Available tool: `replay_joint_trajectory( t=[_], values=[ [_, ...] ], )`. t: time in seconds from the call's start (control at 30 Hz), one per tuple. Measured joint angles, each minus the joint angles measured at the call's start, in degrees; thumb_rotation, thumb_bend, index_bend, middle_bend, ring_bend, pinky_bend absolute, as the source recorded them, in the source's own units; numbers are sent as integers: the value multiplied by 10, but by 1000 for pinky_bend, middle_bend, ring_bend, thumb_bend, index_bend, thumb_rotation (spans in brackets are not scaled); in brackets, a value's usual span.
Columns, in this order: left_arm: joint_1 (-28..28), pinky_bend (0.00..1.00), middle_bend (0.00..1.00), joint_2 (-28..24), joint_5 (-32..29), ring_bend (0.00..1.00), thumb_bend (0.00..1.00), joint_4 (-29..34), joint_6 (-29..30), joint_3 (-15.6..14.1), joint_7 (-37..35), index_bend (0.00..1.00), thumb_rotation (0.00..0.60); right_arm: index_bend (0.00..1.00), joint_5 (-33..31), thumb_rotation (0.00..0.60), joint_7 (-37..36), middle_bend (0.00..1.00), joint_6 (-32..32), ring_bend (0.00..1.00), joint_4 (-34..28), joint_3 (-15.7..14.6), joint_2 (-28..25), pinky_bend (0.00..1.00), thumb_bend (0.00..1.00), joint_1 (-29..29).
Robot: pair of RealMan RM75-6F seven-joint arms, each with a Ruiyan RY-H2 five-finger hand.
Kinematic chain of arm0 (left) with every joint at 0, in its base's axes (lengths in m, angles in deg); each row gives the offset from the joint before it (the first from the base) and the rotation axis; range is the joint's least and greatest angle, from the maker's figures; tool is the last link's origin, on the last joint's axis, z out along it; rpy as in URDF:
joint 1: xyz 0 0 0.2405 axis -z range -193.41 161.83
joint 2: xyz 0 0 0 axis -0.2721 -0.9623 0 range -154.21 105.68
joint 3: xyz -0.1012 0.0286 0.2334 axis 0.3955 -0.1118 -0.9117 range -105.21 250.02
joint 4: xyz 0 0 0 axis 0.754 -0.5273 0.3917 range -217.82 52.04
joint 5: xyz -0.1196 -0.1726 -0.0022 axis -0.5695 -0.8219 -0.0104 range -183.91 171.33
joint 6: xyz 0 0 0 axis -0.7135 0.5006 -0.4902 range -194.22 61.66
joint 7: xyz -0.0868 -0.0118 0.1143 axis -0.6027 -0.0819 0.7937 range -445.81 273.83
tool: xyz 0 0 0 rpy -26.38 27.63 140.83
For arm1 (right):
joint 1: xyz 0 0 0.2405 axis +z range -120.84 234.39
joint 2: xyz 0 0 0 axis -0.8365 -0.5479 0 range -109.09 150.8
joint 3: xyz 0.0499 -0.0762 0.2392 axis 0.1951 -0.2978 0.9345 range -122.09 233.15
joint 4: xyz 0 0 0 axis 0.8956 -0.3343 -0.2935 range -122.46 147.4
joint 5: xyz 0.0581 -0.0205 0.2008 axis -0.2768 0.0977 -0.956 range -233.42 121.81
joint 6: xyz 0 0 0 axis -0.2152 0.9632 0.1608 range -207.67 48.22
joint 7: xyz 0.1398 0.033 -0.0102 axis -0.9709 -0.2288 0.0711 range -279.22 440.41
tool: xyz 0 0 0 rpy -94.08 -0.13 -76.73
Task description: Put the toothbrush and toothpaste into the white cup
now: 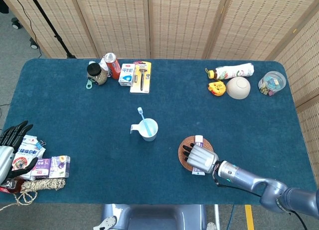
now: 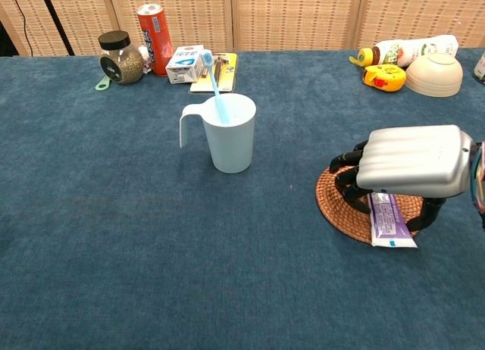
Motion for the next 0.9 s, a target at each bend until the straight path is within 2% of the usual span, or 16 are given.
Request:
replay_joint_trajectory(
  t=[0.17,0.37,0.67,0.9],
  values=[
    [1,0,0,0,0,0,315,1,-4,1,2,0,600,593,8,600,-21,430,-15,258,16,-8,10,437,202,1],
    [1,0,0,1,-1,0,316,3,-7,2,8,0,600,629,27,600,-68,478,-61,306,37,-17,16,506,229,1],
    [0,0,0,3,0,0,315,5,-10,3,14,0,600,642,40,600,-123,505,-130,330,49,-20,7,529,240,-4],
    [-1,0,0,2,2,0,316,5,-10,3,13,0,600,649,26,600,-183,513,-163,341,23,-11,-15,539,261,-10]
  ],
)
